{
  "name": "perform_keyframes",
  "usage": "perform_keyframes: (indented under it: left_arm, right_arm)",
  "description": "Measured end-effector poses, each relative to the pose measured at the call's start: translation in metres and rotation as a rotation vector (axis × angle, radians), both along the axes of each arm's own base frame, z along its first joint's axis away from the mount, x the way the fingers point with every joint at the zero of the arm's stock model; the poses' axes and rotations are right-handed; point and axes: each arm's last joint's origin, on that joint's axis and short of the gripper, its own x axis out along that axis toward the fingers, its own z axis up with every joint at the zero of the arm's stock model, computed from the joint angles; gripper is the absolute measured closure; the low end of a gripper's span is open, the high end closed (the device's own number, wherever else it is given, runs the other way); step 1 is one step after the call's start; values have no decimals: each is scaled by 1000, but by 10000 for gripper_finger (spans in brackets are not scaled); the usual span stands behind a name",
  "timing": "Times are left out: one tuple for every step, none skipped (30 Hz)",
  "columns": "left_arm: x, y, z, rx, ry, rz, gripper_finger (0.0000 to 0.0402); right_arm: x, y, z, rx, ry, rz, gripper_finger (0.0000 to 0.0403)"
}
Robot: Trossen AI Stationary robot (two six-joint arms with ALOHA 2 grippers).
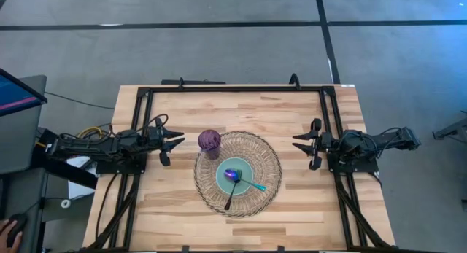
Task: Pick & Place Utensil
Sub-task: Return to Home Position
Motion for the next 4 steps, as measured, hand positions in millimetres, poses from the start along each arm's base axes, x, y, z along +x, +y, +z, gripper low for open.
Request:
perform_keyframes:
  left_arm:
    - [0,0,0,0,0,0,307]
    - [0,0,0,0,0,0,307]
    - [0,0,0,0,0,0,307]
    - [0,0,0,0,0,0,307]
  right_arm:
    - [0,0,0,0,0,0,291]
    - [0,0,0,0,0,0,291]
    - [0,0,0,0,0,0,291]
    - [0,0,0,0,0,0,291]
